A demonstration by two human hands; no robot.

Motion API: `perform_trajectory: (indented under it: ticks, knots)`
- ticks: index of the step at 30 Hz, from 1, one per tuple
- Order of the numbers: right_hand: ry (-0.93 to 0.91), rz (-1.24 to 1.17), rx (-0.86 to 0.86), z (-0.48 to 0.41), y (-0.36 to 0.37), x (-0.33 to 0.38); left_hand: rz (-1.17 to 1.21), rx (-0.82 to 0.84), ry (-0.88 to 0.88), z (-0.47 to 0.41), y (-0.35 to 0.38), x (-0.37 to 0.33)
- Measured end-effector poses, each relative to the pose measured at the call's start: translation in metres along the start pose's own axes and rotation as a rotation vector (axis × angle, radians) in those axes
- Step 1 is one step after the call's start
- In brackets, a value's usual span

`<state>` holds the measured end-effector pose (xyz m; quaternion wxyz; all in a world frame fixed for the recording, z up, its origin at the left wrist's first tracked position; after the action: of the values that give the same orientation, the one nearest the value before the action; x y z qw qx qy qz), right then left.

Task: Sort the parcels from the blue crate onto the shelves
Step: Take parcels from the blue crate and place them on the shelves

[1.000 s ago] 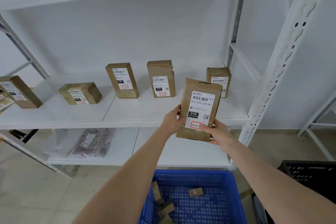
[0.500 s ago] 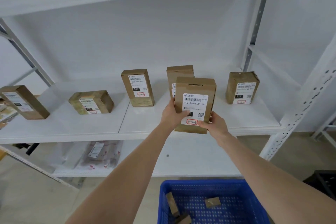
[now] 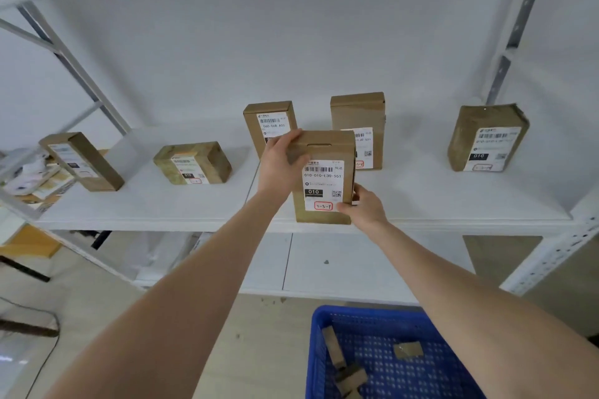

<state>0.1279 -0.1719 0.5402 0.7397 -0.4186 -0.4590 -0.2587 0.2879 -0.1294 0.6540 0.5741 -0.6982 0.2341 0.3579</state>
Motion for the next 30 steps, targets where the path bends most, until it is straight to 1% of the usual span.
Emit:
perform_trajectory:
  ticks: [3,6,11,14,16,18,19,22,23,25,30]
  knots:
    - [0.015,0.066,0.005,-0.008,0.007,0.001,0.054,-0.005,-0.022,-0.003,-0.005,0.011]
    - [0.019,0.128,-0.022,-0.017,0.014,0.002,0.093,-0.01,-0.008,-0.007,-0.009,0.019]
    - [0.026,0.091,-0.151,-0.028,0.027,0.004,0.184,0.004,0.052,-0.018,-0.015,0.033]
    - [0.05,0.074,-0.245,-0.032,0.034,0.003,0.151,0.054,0.09,-0.025,-0.019,0.043]
    - [0.061,0.07,-0.277,-0.033,0.041,0.002,0.06,0.063,0.116,-0.027,-0.022,0.051]
    - [0.088,0.067,-0.297,-0.033,0.046,0.002,-0.072,0.064,0.184,-0.03,-0.026,0.057]
    - [0.11,0.065,-0.306,-0.033,0.049,0.001,-0.175,0.059,0.252,-0.031,-0.027,0.057]
    - [0.169,0.067,-0.339,-0.035,0.056,-0.001,-0.55,0.032,0.571,-0.033,-0.025,0.051]
    - [0.177,0.072,-0.353,-0.036,0.057,-0.001,-0.655,0.023,0.643,-0.033,-0.023,0.049]
    - [0.205,0.087,-0.389,-0.04,0.06,-0.001,-0.775,0.018,0.667,-0.033,-0.018,0.047]
    - [0.259,0.148,-0.445,-0.049,0.065,-0.002,-0.948,0.019,0.545,-0.033,-0.01,0.043]
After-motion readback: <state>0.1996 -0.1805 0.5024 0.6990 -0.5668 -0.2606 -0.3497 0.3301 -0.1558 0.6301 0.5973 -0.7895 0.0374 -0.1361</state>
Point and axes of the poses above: each hand's wrist, its own z-axis away from the middle knuckle, its own y-axis out of the palm, x = y × z, the point moved 3 cm from there along -z, towards the middle knuckle, and after that the axes turned 14 degrees about x, right-handed, at the moved point
